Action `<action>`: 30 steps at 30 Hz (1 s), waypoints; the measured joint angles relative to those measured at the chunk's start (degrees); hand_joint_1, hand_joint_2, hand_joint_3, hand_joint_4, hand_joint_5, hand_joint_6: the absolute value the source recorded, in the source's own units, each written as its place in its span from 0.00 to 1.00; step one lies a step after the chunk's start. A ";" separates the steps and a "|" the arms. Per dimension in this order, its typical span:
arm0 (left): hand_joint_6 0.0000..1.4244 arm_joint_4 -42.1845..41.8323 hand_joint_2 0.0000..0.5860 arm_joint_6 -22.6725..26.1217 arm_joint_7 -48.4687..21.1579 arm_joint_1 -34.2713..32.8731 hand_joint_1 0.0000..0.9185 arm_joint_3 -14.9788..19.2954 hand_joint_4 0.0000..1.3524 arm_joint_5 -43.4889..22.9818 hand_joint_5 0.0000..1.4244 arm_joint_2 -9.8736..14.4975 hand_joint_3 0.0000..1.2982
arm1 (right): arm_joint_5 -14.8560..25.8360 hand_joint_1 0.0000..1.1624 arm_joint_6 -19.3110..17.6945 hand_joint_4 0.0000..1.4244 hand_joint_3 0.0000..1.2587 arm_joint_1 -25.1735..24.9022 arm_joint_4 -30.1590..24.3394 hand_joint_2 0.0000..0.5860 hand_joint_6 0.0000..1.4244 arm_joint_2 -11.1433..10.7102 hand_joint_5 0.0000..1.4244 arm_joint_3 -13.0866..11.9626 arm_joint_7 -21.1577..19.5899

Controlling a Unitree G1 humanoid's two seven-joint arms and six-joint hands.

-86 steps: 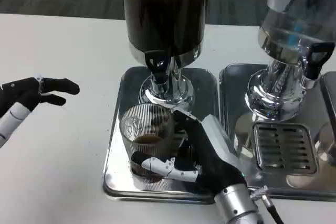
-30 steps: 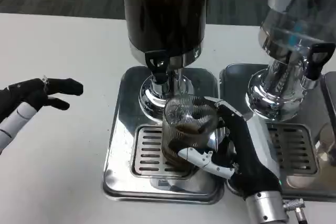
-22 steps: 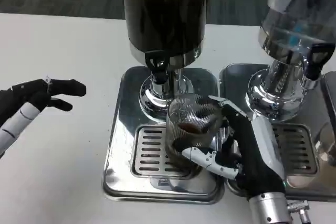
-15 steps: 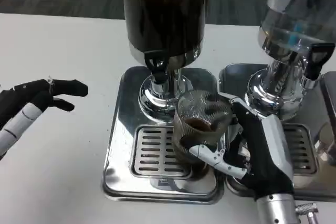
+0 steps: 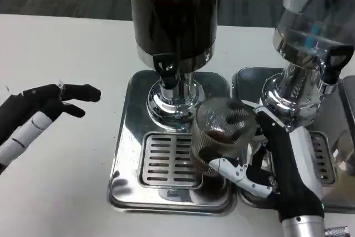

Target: Grasp the cup under the faucet to collect the drink, then remove the cup.

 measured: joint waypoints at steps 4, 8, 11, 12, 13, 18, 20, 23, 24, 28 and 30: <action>0.30 -0.01 0.31 -0.89 0.00 0.05 0.00 -0.56 0.26 0.01 0.19 -0.01 0.33 | 0.08 0.61 0.01 0.45 0.40 0.51 -0.72 0.39 0.84 -0.35 0.59 0.03 0.47; 0.30 -0.04 0.31 -1.28 0.00 0.25 0.00 -0.76 0.25 0.03 0.19 -0.01 0.32 | 0.21 0.61 0.01 0.45 0.40 1.56 -2.26 0.39 0.84 -0.60 0.60 0.06 1.33; 0.30 -0.32 0.31 -1.58 0.00 0.61 0.00 -0.94 0.25 0.04 0.19 -0.02 0.32 | 0.27 0.61 0.00 0.45 0.40 2.42 -3.45 0.39 0.84 -0.76 0.60 0.06 1.78; 0.30 -0.44 0.31 -1.64 0.00 0.77 0.00 -0.95 0.25 0.03 0.19 -0.02 0.32 | 0.27 0.61 0.00 0.45 0.40 2.91 -3.95 0.39 0.84 -0.83 0.60 0.07 2.06; 0.30 -0.74 0.31 -1.71 0.00 1.09 0.00 -0.95 0.25 0.03 0.19 -0.02 0.32 | 0.31 0.61 0.00 0.45 0.40 3.59 -4.70 0.39 0.84 -0.85 0.60 0.08 2.36; 0.30 -1.58 0.30 -1.85 0.00 2.38 0.00 -0.96 0.25 -0.01 0.19 -0.03 0.32 | 0.51 0.61 -0.02 0.45 0.41 5.26 -7.03 0.39 0.84 -0.99 0.60 0.02 2.97; 0.30 -1.97 0.30 -1.85 0.00 3.09 0.00 -1.01 0.24 -0.02 0.19 -0.15 0.32 | 0.55 0.61 -0.13 0.45 0.41 6.09 -8.00 0.39 0.84 -1.14 0.60 -0.13 3.23; 0.30 -3.40 0.30 -2.14 0.00 4.03 0.00 -1.09 0.24 -0.10 0.19 -0.45 0.31 | 0.77 0.61 -0.18 0.45 0.41 7.46 -8.91 0.39 0.84 -1.45 0.60 -0.27 3.80; 0.30 -3.63 0.30 -2.27 0.00 4.34 0.00 -1.11 0.24 -0.11 0.18 -0.47 0.31 | 0.79 0.61 -0.20 0.45 0.41 7.81 -9.14 0.39 0.84 -1.49 0.60 -0.31 3.85; 0.30 -5.23 0.30 -2.90 0.00 5.91 0.00 -1.21 0.22 -0.15 0.18 -0.63 0.30 | 1.40 0.61 -0.35 0.45 0.41 9.87 -10.61 0.39 0.84 -2.22 0.60 -0.59 4.64; 0.29 -5.97 0.30 -3.65 -0.01 6.67 0.00 -1.21 0.19 -0.15 0.17 -0.65 0.27 | 1.41 0.61 -0.35 0.45 0.41 10.90 -11.67 0.39 0.84 -2.52 0.60 -0.60 4.95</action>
